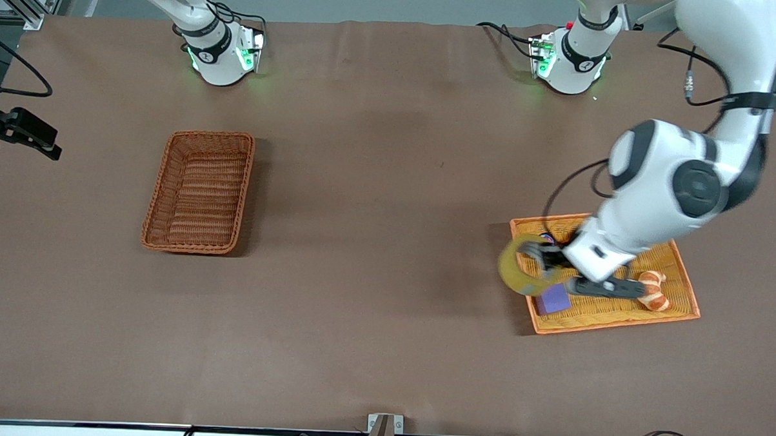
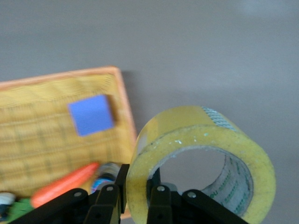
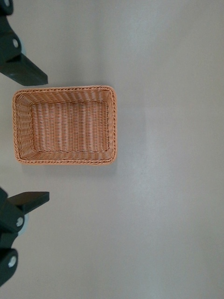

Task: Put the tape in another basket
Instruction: 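Lift the tape roll and carry it toward the right gripper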

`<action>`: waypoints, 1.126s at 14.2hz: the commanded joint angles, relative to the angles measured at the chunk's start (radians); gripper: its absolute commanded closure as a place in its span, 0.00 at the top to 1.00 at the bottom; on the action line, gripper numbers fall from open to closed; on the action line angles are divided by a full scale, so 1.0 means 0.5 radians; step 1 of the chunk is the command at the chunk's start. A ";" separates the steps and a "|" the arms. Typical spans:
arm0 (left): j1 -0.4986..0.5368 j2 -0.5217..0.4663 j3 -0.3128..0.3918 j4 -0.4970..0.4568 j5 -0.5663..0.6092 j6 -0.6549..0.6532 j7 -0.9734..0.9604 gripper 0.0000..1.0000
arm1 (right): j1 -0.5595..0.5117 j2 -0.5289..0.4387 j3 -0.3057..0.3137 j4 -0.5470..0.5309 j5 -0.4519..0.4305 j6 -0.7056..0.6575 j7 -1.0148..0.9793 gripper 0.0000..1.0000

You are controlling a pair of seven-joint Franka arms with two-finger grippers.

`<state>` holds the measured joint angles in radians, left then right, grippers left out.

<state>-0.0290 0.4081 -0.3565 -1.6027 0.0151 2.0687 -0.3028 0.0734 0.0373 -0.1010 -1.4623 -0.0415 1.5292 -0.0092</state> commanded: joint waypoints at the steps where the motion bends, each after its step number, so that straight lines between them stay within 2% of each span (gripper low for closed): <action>1: -0.232 0.092 -0.005 0.076 0.074 -0.020 -0.167 0.13 | -0.024 -0.010 0.009 0.001 0.046 -0.018 -0.015 1.00; 3: -0.371 0.211 -0.008 0.110 0.160 0.001 -0.317 0.15 | -0.024 -0.010 0.009 -0.002 0.046 -0.015 -0.012 1.00; 6: -0.671 0.474 0.010 0.333 0.185 0.013 -0.461 0.18 | -0.018 -0.007 0.009 0.001 0.046 -0.012 -0.012 1.00; 9: -0.877 0.687 0.023 0.539 0.209 0.020 -0.628 0.18 | -0.003 0.002 0.012 0.007 -0.003 0.007 -0.061 1.00; 12: -1.067 0.834 0.038 0.619 0.206 0.264 -0.811 0.20 | 0.055 0.005 0.015 -0.033 0.022 0.003 -0.028 1.00; 14: -1.184 0.957 0.050 0.714 0.206 0.406 -0.901 0.22 | 0.132 0.005 0.015 -0.182 0.034 0.113 -0.021 1.00; 16: -1.334 1.070 0.121 0.858 0.197 0.431 -0.922 0.22 | 0.239 0.002 0.018 -0.424 0.037 0.398 0.103 1.00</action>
<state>-0.6301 0.8761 -0.3313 -1.2864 0.0993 2.2818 -0.7387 0.1462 0.0483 -0.0902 -1.5543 -0.0390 1.6126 -0.0117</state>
